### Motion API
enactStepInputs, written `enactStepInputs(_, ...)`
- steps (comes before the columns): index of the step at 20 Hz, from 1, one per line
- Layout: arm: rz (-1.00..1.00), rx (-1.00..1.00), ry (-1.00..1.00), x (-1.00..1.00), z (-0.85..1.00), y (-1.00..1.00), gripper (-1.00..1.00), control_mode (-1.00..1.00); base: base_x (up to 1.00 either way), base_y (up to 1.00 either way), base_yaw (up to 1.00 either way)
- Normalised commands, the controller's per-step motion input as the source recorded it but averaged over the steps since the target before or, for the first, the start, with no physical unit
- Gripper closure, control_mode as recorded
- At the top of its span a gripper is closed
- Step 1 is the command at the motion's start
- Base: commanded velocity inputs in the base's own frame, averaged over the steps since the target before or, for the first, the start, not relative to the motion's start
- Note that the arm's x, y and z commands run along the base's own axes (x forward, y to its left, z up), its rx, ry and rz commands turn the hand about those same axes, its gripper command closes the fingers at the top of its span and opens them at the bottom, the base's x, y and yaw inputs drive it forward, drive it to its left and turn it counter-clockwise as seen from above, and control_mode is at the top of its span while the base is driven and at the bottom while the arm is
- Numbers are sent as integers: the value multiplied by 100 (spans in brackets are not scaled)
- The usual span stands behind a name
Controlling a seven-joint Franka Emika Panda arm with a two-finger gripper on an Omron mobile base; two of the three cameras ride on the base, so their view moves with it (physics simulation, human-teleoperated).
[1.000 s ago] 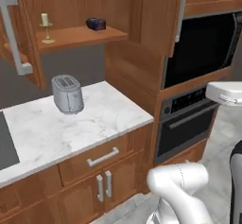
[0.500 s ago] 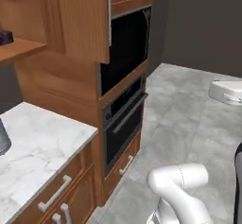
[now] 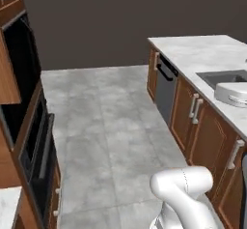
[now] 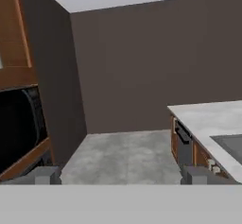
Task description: Pick the candle and candle from the dining table and place them in the open cabinet. Close the cabinet after placing the objects.
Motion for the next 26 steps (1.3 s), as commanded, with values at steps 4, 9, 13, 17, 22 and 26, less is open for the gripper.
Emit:
enactStepInputs(4,0,0,0,0,0,0,-100,100,0,0,-100)
enactStepInputs(9,0,0,0,0,0,0,-100,100,0,0,-100)
enactStepInputs(13,0,0,0,0,0,0,-100,100,-7,4,-97)
enactStepInputs(17,0,0,0,0,0,0,-100,100,-15,35,-70)
enactStepInputs(22,0,0,0,0,0,0,-100,100,-4,48,-73)
enactStepInputs(26,0,0,0,0,0,0,-100,100,0,51,-62)
